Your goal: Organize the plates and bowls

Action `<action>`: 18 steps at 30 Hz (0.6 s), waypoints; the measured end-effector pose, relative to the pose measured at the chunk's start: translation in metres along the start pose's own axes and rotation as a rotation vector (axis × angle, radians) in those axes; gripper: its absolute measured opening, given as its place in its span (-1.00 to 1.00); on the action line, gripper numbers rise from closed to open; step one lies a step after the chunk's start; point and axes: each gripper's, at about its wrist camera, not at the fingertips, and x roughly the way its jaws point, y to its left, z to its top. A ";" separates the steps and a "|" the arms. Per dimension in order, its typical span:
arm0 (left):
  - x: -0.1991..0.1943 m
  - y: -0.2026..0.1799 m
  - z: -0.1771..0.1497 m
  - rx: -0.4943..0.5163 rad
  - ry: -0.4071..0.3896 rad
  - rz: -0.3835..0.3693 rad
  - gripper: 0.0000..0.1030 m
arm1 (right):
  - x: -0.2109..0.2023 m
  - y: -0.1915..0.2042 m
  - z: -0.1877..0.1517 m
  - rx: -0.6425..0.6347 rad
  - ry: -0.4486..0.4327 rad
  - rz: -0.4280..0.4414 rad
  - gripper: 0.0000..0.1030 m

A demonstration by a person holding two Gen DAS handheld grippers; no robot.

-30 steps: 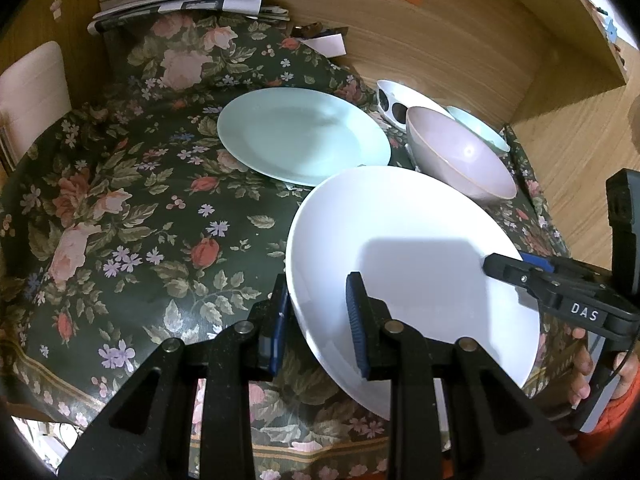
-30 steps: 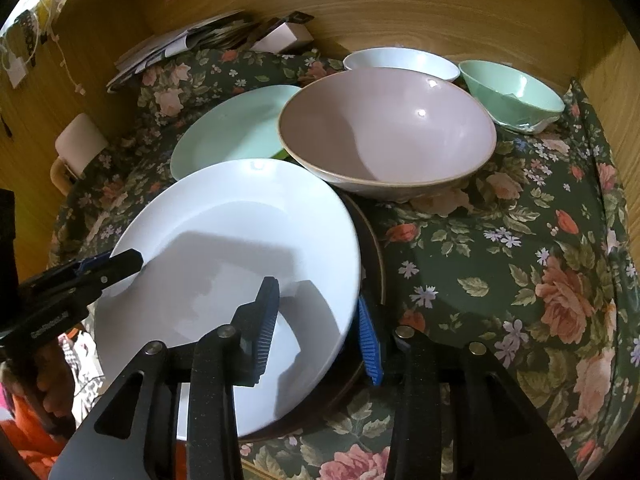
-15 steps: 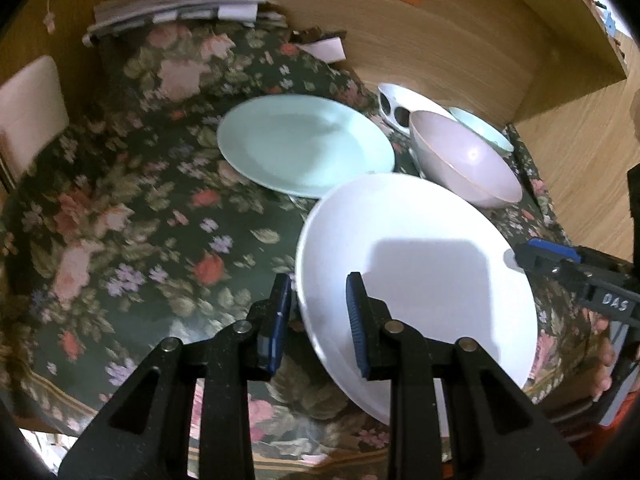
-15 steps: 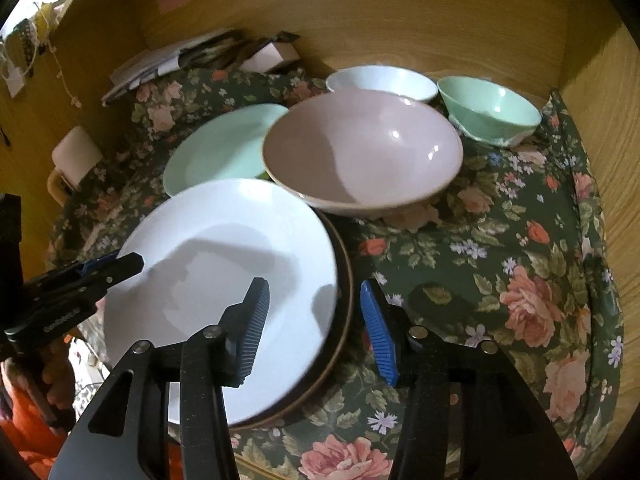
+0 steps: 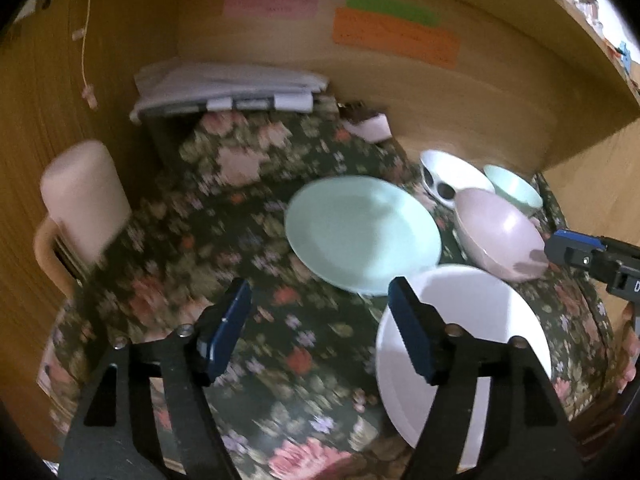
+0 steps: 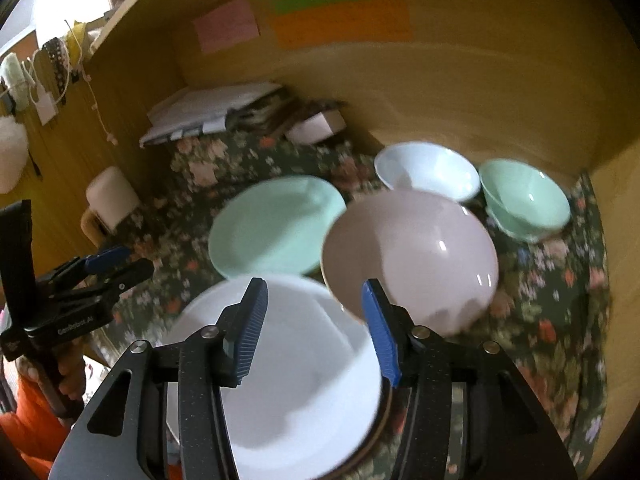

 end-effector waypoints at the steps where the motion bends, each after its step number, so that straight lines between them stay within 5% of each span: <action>1: 0.000 0.002 0.004 -0.001 -0.005 0.003 0.53 | 0.003 0.002 0.005 -0.005 -0.001 0.002 -0.10; 18: 0.069 0.053 0.048 -0.042 0.050 -0.029 0.65 | 0.130 0.007 0.082 -0.091 0.180 -0.010 -0.10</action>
